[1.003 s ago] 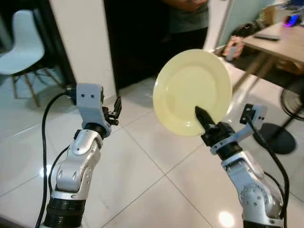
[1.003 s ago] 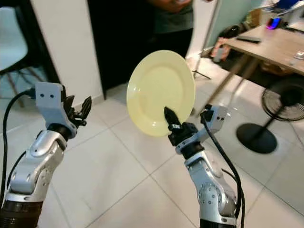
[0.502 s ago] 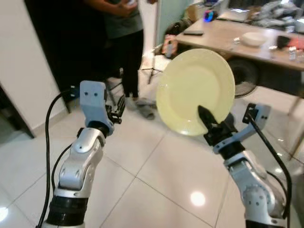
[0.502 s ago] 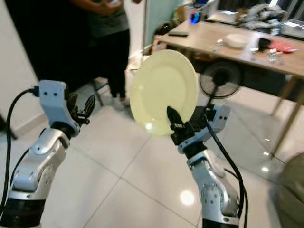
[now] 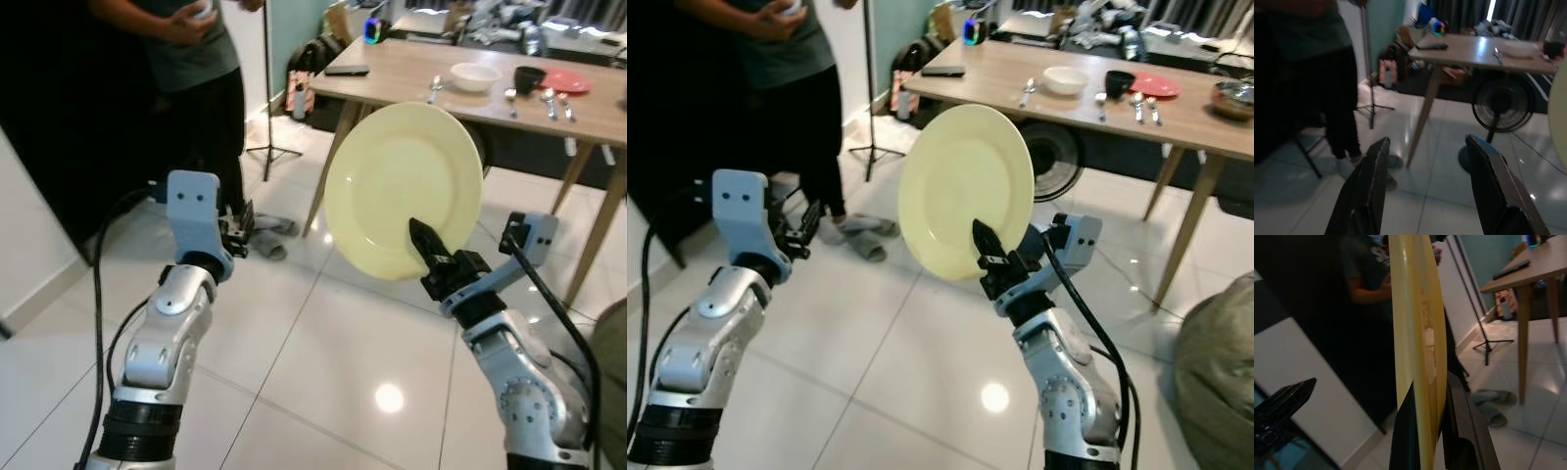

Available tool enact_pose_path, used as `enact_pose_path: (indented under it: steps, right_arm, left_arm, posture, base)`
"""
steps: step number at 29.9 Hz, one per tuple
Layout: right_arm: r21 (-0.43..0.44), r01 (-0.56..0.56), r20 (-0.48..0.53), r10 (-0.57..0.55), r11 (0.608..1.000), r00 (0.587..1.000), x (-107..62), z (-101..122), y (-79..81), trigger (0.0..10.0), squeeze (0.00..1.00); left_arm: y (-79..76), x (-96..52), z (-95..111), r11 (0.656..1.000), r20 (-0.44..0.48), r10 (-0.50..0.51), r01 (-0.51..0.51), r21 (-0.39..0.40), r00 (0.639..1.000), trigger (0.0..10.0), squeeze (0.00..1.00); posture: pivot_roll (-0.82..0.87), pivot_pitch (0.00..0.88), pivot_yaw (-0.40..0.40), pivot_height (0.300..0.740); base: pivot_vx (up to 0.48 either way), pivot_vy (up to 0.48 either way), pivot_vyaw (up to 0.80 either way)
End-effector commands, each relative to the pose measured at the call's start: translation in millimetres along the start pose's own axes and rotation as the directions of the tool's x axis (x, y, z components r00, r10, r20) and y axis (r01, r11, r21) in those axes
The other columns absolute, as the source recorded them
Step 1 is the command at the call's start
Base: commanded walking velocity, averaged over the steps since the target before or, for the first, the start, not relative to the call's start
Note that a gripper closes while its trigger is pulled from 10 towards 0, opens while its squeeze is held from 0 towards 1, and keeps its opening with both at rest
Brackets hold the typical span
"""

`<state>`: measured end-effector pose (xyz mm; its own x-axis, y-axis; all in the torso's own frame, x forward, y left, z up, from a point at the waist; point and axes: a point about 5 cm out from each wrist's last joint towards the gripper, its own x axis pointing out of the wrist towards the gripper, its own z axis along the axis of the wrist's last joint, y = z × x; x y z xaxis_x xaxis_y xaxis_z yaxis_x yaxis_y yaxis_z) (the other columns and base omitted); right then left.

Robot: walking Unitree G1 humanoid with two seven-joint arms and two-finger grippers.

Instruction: Setting the table

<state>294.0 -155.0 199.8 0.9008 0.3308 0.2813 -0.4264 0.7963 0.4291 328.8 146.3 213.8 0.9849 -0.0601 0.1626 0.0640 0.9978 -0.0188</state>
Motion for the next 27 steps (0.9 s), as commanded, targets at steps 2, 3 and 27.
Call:
enact_pose_path:
  steps: [2, 3, 27]
  right_arm:
    - [-0.003, 0.003, 0.001, -0.003, 1.000, 1.000, -0.6, 0.9, -1.5, 10.0, 0.00]
    - [-0.003, 0.004, 0.001, -0.004, 1.000, 1.000, -0.6, 0.9, -1.6, 10.0, 0.00]
    - [0.005, 0.000, 0.018, 0.000, 1.000, 1.000, 1.1, 2.6, -1.3, 10.0, 0.00]
  left_arm:
    - [2.3, 0.8, -3.4, 1.000, -0.017, 0.013, -0.013, 0.008, 1.000, 10.0, 0.02]
    - [2.7, 0.9, -3.7, 1.000, -0.019, 0.015, -0.015, 0.008, 1.000, 10.0, 0.03]
    - [3.7, 2.5, -2.9, 1.000, -0.017, 0.011, -0.010, 0.021, 1.000, 10.0, 0.05]
  posture:
    - [-0.10, 0.000, 0.083, 0.740]
    - [-0.10, 0.000, 0.083, 0.740]
    - [-0.08, 0.000, 0.091, 0.740]
  base:
    - [0.480, 0.000, -0.80]
    - [0.480, 0.000, -0.80]
    - [0.480, 0.000, -0.62]
